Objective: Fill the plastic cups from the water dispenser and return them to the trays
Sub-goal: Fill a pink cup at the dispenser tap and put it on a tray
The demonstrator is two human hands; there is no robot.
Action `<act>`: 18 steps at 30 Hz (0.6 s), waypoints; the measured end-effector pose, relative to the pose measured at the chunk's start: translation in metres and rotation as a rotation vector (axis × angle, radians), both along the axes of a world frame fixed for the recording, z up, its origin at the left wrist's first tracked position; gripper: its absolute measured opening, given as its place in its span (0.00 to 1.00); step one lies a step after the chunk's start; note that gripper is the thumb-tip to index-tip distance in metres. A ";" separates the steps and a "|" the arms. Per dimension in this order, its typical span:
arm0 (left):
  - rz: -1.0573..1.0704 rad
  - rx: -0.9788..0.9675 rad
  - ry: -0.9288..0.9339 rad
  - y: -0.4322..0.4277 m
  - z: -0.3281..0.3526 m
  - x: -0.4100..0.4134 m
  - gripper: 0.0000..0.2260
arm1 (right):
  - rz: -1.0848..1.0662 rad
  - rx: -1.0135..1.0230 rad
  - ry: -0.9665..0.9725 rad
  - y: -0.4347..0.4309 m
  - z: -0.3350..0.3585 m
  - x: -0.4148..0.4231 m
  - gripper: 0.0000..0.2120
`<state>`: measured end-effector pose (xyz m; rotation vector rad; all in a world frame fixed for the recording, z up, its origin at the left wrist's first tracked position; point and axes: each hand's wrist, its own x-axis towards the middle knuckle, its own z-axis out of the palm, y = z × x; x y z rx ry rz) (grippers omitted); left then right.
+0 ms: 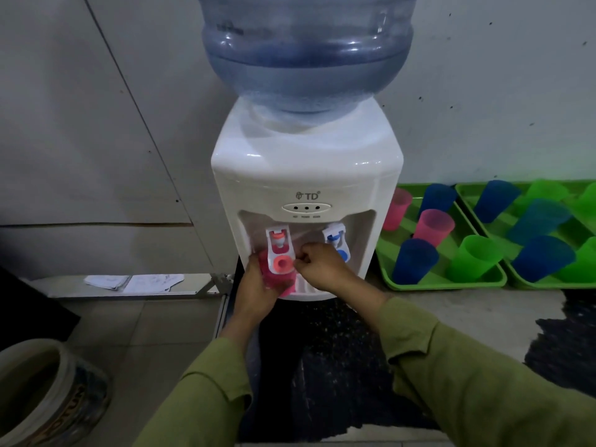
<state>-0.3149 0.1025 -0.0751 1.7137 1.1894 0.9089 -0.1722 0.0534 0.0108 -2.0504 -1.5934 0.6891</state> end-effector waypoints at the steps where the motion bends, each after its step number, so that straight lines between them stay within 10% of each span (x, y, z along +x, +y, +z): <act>1: 0.002 0.009 -0.001 0.000 0.000 0.000 0.28 | -0.008 -0.013 0.017 -0.002 0.003 0.000 0.09; 18: -0.071 0.012 -0.054 -0.005 0.011 0.002 0.34 | -0.189 0.162 0.372 -0.027 0.047 0.004 0.13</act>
